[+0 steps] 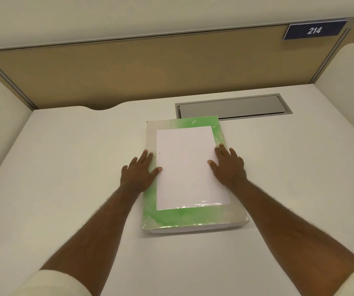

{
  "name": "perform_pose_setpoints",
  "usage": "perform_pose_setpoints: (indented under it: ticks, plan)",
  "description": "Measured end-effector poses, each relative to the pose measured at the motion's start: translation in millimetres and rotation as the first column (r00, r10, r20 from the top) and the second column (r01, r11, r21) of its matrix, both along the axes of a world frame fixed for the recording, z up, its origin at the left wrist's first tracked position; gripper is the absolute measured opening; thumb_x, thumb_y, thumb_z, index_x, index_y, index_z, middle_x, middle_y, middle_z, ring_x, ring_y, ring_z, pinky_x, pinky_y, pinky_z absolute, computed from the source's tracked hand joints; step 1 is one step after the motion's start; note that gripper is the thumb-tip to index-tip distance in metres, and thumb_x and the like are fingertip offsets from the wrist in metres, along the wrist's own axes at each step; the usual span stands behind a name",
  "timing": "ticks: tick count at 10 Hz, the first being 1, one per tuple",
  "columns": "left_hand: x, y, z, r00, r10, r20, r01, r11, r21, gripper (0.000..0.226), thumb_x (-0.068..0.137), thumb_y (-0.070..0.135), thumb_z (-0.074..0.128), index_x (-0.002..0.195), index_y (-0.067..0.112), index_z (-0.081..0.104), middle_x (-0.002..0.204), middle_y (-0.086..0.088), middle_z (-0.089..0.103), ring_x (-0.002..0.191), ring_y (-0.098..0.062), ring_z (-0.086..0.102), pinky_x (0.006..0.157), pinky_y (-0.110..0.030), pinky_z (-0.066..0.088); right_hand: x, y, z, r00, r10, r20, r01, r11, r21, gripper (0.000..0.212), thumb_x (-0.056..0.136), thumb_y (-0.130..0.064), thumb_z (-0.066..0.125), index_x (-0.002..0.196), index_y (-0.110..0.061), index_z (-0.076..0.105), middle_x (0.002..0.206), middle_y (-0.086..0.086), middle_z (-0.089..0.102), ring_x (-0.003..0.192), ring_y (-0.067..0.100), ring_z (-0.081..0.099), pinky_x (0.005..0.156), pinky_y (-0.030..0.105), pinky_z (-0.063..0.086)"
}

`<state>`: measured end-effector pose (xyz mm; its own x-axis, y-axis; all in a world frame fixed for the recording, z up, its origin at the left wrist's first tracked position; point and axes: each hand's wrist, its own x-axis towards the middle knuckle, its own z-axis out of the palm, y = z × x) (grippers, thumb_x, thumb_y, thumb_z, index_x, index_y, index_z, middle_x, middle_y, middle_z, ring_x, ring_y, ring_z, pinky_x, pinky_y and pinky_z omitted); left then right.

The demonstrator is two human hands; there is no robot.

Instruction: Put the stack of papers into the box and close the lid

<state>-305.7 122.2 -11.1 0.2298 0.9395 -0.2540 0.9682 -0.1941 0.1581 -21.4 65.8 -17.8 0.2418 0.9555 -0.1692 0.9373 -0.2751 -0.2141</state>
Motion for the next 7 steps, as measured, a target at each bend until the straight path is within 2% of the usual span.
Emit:
perform_pose_setpoints:
  ticks: [2,3,5,6,7]
  plan:
    - [-2,10,2,1.000,0.001,0.026,0.000,1.000,-0.007,0.071,0.089,0.069,0.027,0.151,0.034,0.020,0.164,0.013,0.010,0.142,-0.022,0.034,0.105,-0.049,0.035,-4,6,8,0.998,-0.011,0.058,0.012,1.000,-0.010,0.058,0.095,-0.049,0.038,0.141,-0.015,0.034,0.156,0.000,0.027,0.135,0.031,0.035,0.107,0.048,0.034]
    - [-1,8,6,0.998,0.023,0.067,-0.020,0.999,-0.050,0.074,0.088,0.070,0.029,0.152,0.034,0.018,0.164,0.014,0.006,0.142,-0.023,0.034,0.106,-0.050,0.034,-6,8,14,0.998,-0.023,0.054,0.028,0.997,-0.077,0.063,0.092,-0.052,0.040,0.143,-0.016,0.031,0.157,-0.002,0.023,0.136,0.031,0.031,0.109,0.052,0.027]
    - [1,-4,13,0.993,0.045,0.113,-0.037,0.996,-0.076,0.074,0.088,0.070,0.031,0.152,0.035,0.015,0.164,0.015,0.003,0.143,-0.024,0.034,0.106,-0.052,0.034,-3,-1,19,0.997,0.020,0.078,-0.007,0.985,-0.172,0.074,0.091,-0.059,0.039,0.151,-0.022,0.017,0.162,-0.004,0.007,0.147,0.032,0.010,0.114,0.058,0.015]
    - [5,-11,19,0.993,0.018,0.121,-0.014,0.999,-0.036,0.074,0.088,0.069,0.031,0.152,0.035,0.016,0.164,0.012,0.005,0.143,-0.024,0.032,0.106,-0.050,0.036,-1,-9,19,0.995,0.054,0.087,-0.041,0.989,-0.139,0.073,0.092,-0.058,0.037,0.151,-0.022,0.015,0.163,-0.002,0.005,0.148,0.031,0.006,0.115,0.058,0.012]
    - [16,-21,26,0.992,-0.077,0.104,0.067,0.994,0.089,0.072,0.090,0.067,0.030,0.152,0.033,0.016,0.165,0.008,0.007,0.146,-0.024,0.026,0.109,-0.048,0.035,2,-22,22,0.987,0.102,0.124,-0.106,0.994,0.023,0.069,0.093,-0.055,0.037,0.151,-0.023,0.018,0.163,-0.001,0.009,0.149,0.027,0.008,0.117,0.055,0.011]
